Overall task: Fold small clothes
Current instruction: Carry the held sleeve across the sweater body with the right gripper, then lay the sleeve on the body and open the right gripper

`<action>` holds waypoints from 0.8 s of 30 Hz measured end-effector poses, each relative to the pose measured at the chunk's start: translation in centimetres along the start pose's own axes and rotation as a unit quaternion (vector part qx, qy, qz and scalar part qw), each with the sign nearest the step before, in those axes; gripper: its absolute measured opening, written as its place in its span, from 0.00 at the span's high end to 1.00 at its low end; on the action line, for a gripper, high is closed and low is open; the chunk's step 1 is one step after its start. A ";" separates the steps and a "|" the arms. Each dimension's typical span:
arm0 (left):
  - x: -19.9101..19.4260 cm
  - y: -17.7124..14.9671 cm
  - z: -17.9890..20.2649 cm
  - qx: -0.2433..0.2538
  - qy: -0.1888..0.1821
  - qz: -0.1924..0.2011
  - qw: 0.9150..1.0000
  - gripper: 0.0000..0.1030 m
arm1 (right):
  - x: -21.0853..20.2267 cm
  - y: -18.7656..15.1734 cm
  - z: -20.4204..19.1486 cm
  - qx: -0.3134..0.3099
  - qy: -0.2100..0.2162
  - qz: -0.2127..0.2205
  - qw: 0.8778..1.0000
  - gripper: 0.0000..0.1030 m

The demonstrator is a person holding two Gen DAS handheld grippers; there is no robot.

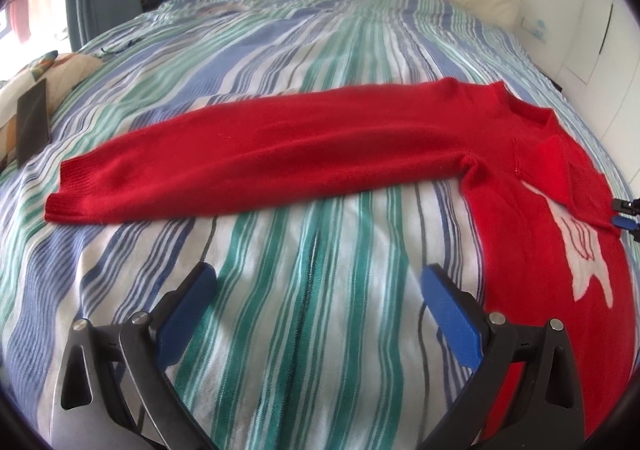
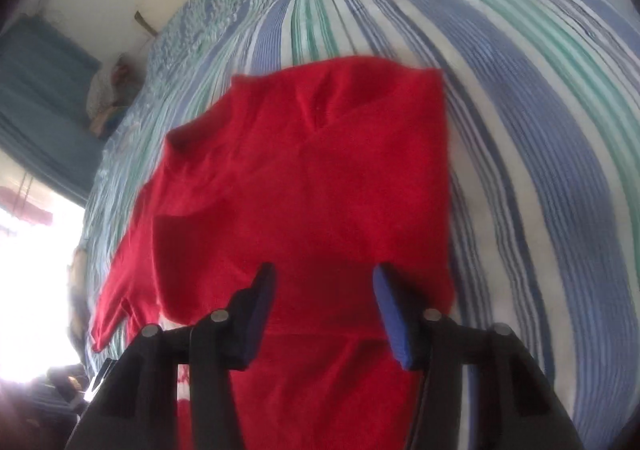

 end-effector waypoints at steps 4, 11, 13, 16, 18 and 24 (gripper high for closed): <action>0.2 0.0 0.3 0.005 0.005 -0.002 1.000 0.01 | -2.2 0.5 -3.6 -0.113 -0.030 0.029 0.993 0.54; 0.3 -0.1 -0.1 -0.003 0.000 -0.006 1.000 0.01 | 0.6 -6.3 -22.3 -0.451 0.022 0.029 0.892 0.63; 0.3 -0.1 -0.3 -0.010 -0.004 -0.008 1.000 0.01 | 3.3 -7.7 -24.9 -0.503 0.010 0.015 0.864 0.69; 0.3 0.0 -0.7 -0.019 -0.009 -0.011 1.000 0.01 | 8.0 -7.9 -24.4 -0.525 -0.058 -0.015 0.849 0.71; 0.4 0.1 -0.8 -0.024 -0.011 -0.014 1.000 0.01 | 10.4 -7.4 -23.2 -0.518 -0.085 -0.042 0.850 0.71; 0.6 0.2 -0.7 -0.023 -0.009 -0.018 1.000 0.01 | 9.8 -6.5 -23.3 -0.474 -0.034 -0.019 0.880 0.93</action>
Point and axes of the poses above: each gripper's, at about its wrist camera, not at the fingertips, and x roughly the way its jaws point, z to its right, y to its top, the point moved 9 cm from there along x, roughly the way its jaws point, and after that the axes turned 3 degrees about z, right-handed, at the moved point
